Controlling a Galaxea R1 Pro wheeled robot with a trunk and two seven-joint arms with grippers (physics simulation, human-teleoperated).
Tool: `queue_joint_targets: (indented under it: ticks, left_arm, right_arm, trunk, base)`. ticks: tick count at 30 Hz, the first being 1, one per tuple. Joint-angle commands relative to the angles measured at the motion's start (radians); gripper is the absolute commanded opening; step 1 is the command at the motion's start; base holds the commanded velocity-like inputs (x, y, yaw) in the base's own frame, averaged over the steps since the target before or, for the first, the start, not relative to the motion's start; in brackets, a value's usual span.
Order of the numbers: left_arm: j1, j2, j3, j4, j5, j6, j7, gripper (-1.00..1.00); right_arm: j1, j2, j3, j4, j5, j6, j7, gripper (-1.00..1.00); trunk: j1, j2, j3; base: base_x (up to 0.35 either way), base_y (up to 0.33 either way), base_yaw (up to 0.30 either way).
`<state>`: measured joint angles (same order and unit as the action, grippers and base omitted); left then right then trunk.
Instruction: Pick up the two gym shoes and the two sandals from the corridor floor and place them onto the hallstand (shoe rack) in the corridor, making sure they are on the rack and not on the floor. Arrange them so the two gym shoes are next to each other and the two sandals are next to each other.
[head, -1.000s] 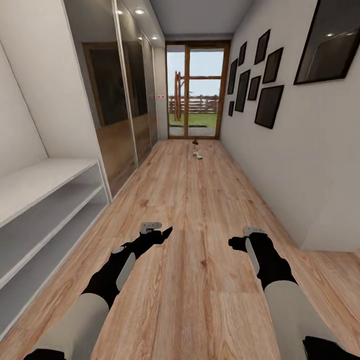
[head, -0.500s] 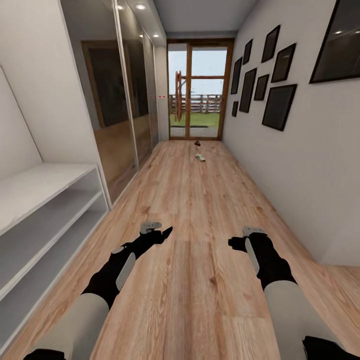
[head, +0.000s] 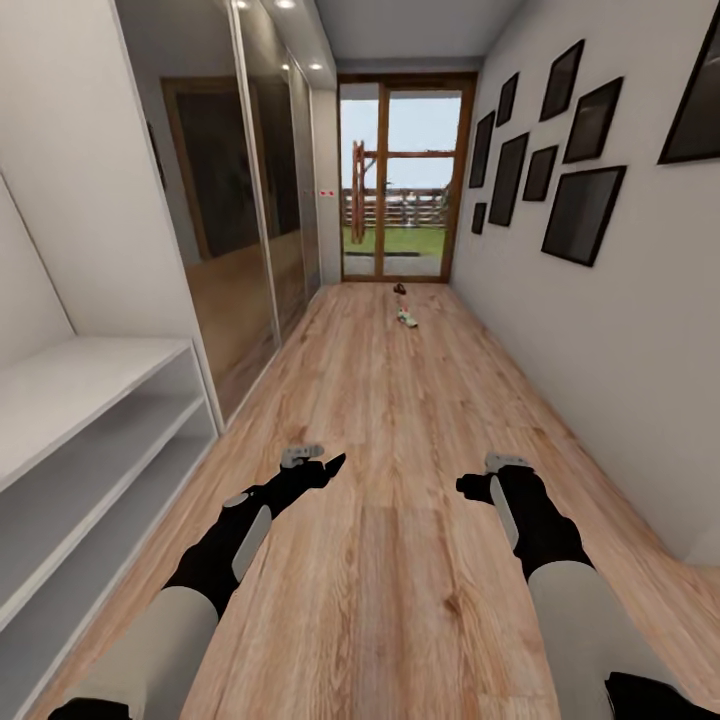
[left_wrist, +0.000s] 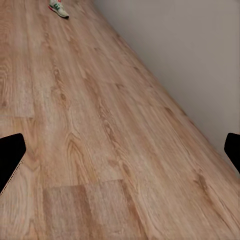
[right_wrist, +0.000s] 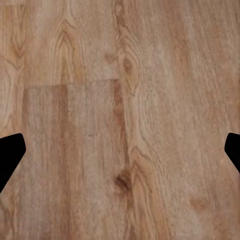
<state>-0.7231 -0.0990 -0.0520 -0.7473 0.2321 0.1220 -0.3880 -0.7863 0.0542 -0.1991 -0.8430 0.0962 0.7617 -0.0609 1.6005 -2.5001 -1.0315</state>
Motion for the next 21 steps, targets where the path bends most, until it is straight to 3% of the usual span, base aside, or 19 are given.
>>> queue_joint_targets:
  ticks: [1, 21]
  left_arm:
    - [-0.001, 0.000, 0.000, -0.001, 0.011, 0.010, -0.003, 1.00]
    - [-0.001, 0.000, 0.000, -0.001, 0.011, 0.010, -0.003, 1.00]
  right_arm:
    - [-0.001, 0.002, -0.003, -0.001, 0.010, 0.005, 0.004, 1.00]
    - [-0.001, 0.003, -0.003, -0.001, 0.010, 0.005, 0.004, 1.00]
  trunk:
    - [0.000, 0.000, -0.001]
    - [0.000, 0.000, -0.001]
  base:
    - [0.343, 0.022, 0.000]
    - [0.345, 0.002, 0.000]
